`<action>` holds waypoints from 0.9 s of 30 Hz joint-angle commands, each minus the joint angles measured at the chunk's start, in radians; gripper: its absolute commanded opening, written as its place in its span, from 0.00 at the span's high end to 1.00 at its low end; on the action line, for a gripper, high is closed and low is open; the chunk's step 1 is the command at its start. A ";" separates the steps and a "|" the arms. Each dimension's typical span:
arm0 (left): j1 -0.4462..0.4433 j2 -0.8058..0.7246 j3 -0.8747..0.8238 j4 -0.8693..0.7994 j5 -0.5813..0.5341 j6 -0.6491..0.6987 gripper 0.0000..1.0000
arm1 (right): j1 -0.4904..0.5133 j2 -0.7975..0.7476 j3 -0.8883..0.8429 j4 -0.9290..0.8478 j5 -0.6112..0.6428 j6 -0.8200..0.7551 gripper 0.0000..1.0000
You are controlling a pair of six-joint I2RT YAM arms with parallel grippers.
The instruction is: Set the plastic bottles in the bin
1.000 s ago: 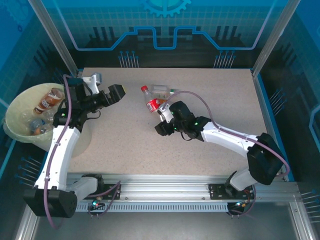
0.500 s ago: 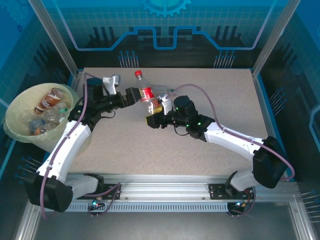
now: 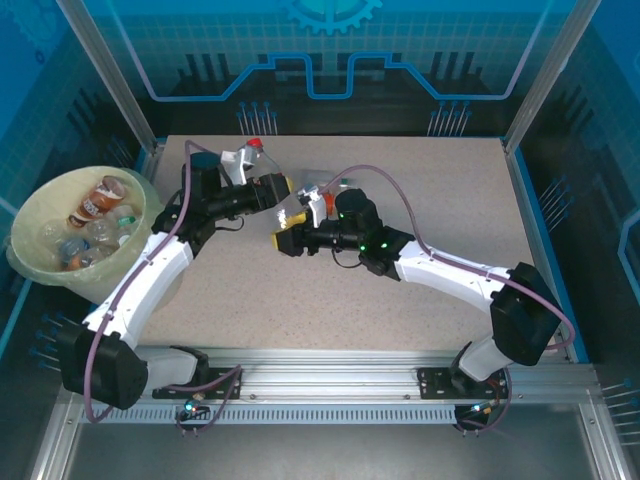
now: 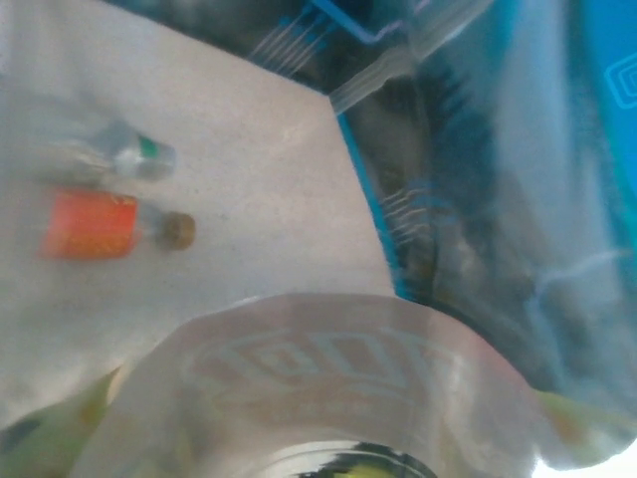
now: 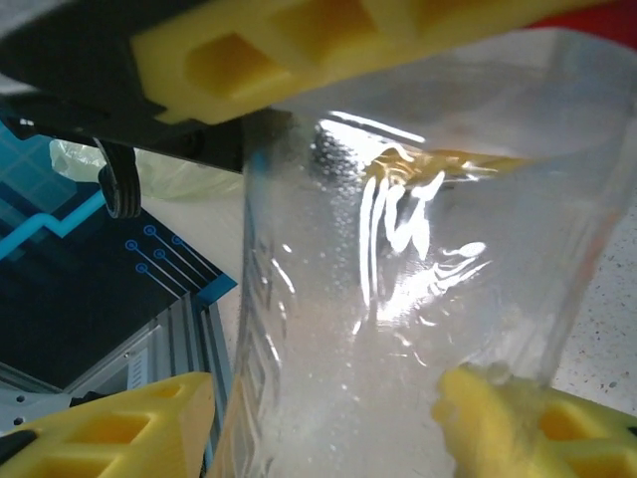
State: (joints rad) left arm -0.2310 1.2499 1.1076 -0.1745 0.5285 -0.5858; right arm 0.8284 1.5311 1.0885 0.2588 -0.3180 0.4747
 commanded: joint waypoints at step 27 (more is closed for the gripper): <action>0.279 -0.264 0.267 -0.510 -0.411 0.170 0.44 | 0.005 -0.322 -0.104 -0.255 0.597 -0.214 0.00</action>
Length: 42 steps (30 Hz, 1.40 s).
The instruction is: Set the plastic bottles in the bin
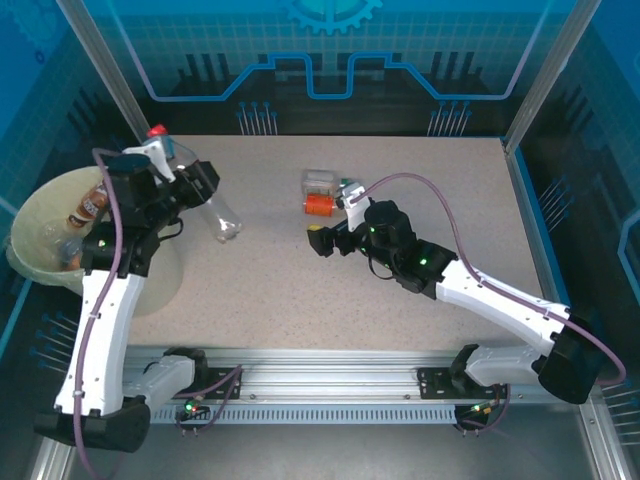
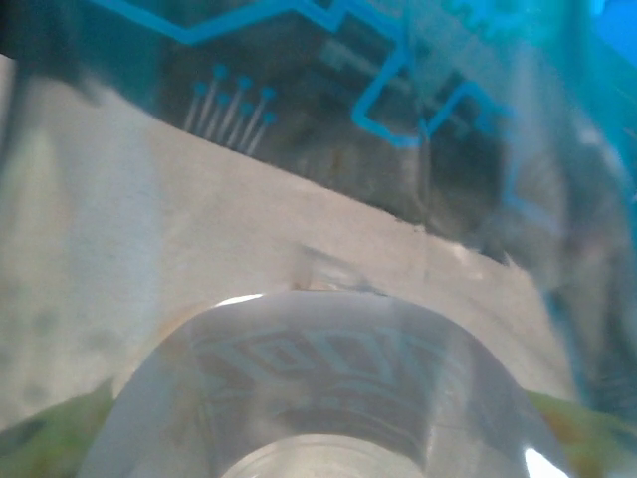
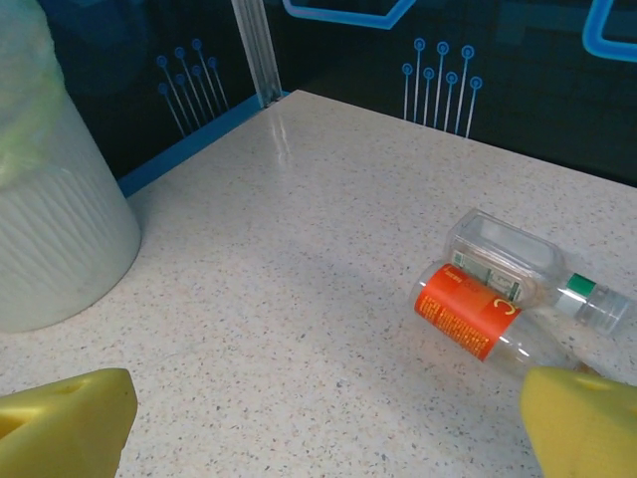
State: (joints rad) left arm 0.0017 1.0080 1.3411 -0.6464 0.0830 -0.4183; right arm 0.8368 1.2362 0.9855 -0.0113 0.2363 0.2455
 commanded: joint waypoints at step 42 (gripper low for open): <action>0.875 0.251 0.004 0.087 0.248 -0.289 0.36 | -0.033 0.106 0.136 -0.090 -0.156 -0.014 0.00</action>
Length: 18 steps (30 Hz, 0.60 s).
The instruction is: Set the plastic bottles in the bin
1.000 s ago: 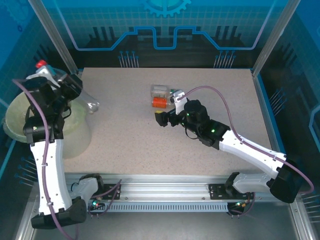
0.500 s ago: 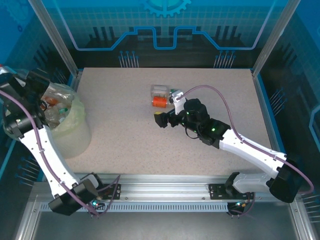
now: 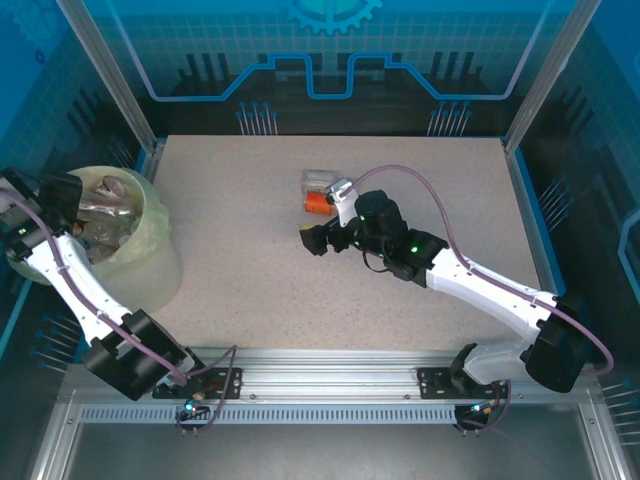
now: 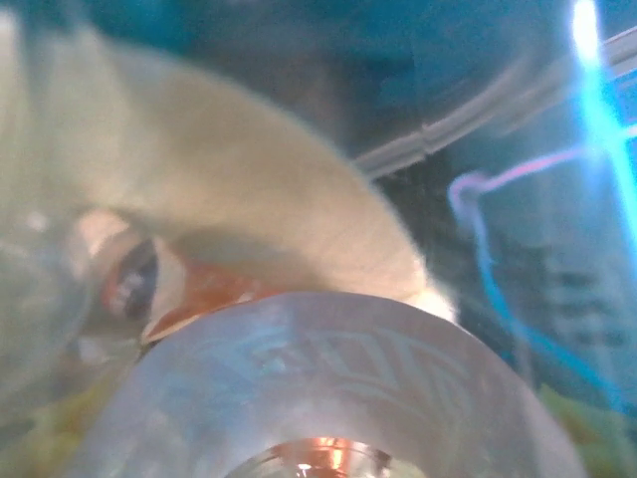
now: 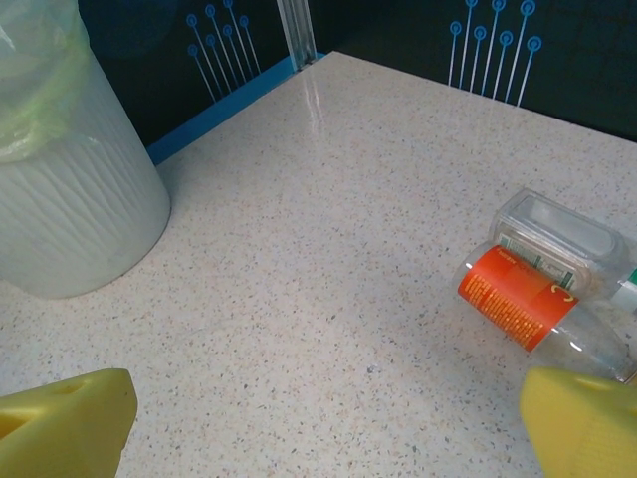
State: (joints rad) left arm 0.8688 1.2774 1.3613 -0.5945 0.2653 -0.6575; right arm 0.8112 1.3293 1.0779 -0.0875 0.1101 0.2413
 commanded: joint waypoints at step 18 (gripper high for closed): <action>-0.001 -0.171 0.096 -0.073 0.114 -0.008 0.01 | -0.008 0.013 0.029 -0.006 0.017 0.043 0.00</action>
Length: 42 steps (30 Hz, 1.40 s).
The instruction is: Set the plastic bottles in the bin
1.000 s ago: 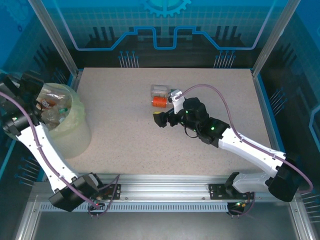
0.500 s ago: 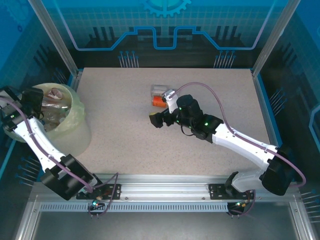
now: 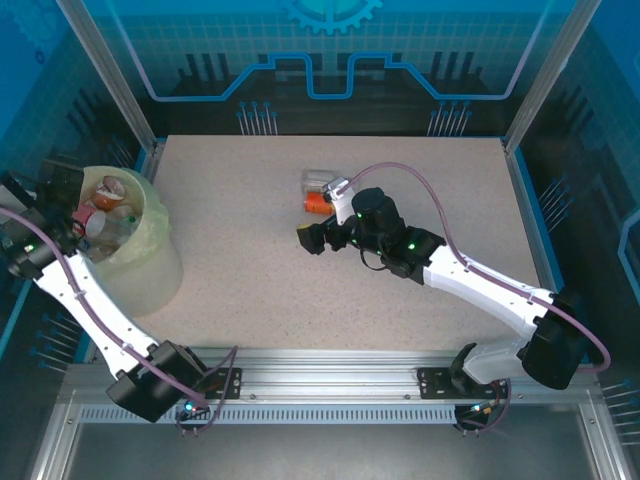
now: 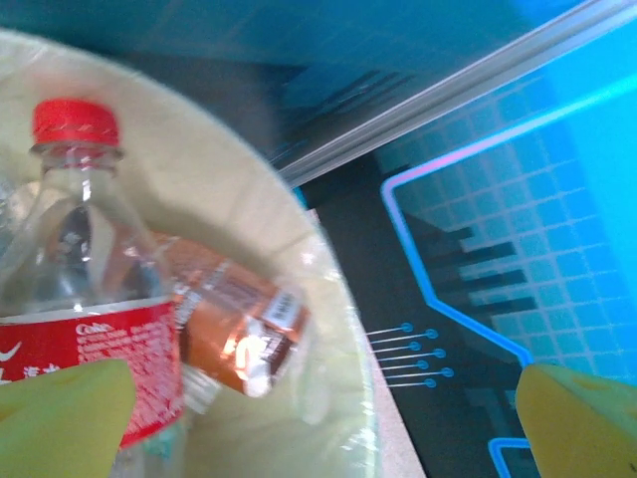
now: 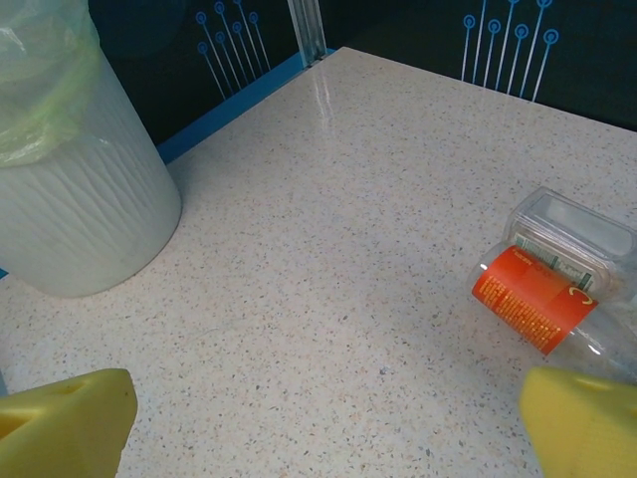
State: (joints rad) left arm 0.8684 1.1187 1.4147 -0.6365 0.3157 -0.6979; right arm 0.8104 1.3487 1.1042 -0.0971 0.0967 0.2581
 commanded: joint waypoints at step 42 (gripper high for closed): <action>-0.852 -0.195 -0.196 0.091 0.061 0.369 0.01 | -0.373 0.639 0.397 -0.369 -0.230 -0.875 0.02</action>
State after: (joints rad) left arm 0.0219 0.9390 1.2377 -0.5312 0.3824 -0.3809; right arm 0.4450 1.9091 1.4109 -0.3740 -0.0910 -0.4881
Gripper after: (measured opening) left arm 0.992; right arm 0.979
